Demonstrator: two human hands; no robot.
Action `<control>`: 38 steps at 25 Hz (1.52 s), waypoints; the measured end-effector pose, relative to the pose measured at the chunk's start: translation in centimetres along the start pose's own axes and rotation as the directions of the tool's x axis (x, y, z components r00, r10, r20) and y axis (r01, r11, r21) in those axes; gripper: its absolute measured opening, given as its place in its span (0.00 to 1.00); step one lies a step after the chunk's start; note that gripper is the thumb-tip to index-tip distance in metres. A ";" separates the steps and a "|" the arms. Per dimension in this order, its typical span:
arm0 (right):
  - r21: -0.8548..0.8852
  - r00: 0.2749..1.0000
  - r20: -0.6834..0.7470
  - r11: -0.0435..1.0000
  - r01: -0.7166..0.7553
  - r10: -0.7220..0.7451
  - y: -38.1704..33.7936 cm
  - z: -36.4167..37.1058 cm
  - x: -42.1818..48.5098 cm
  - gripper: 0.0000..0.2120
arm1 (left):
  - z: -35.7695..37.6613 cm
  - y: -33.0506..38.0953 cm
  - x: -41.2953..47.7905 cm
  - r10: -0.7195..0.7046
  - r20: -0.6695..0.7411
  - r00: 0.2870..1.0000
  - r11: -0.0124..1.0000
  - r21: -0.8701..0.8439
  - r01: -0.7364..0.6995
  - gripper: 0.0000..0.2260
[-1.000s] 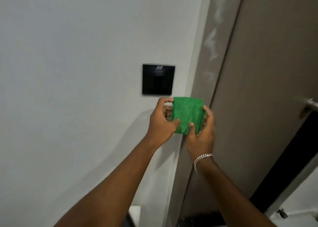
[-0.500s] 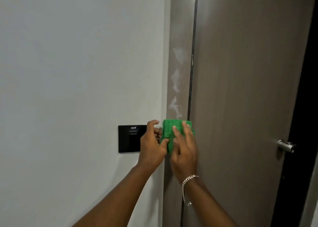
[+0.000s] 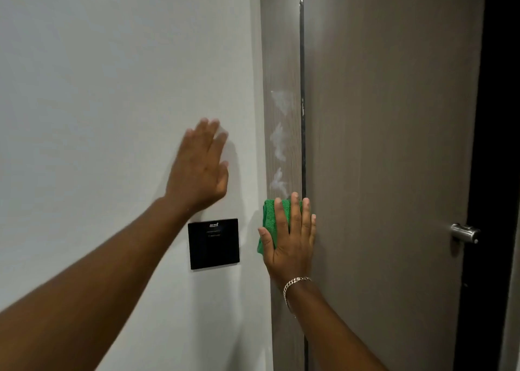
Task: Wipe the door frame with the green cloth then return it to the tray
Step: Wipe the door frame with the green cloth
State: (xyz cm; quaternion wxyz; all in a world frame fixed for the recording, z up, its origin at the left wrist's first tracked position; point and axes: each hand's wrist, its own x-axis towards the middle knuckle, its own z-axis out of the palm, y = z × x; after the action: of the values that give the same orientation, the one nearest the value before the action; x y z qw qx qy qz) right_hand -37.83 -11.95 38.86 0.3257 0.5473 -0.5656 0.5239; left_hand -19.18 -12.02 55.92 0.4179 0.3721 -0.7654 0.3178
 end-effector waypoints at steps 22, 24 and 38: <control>0.059 0.958 -0.172 0.968 0.242 -0.229 2.8 0.2 1.8 0.24 | 3.4 -3.0 3.1 0.016 -0.180 0.984 0.951 0.308 0.041 0.36; 0.134 0.973 -0.223 0.987 0.088 -0.057 0.4 0.1 4.3 0.26 | 3.4 -3.0 3.2 0.020 -0.184 0.983 0.950 0.308 0.039 0.36; -0.039 0.951 -0.271 0.988 0.146 -0.152 -1.8 -0.5 11.1 0.32 | 3.9 -3.4 3.3 0.046 -0.224 0.974 0.959 0.283 0.020 0.36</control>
State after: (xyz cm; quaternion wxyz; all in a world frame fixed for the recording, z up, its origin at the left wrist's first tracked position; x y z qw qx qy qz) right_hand -38.28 -14.25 49.87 0.4443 0.5077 -0.4773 0.5630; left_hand -19.11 -17.94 57.61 0.4433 0.3841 -0.6614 0.4675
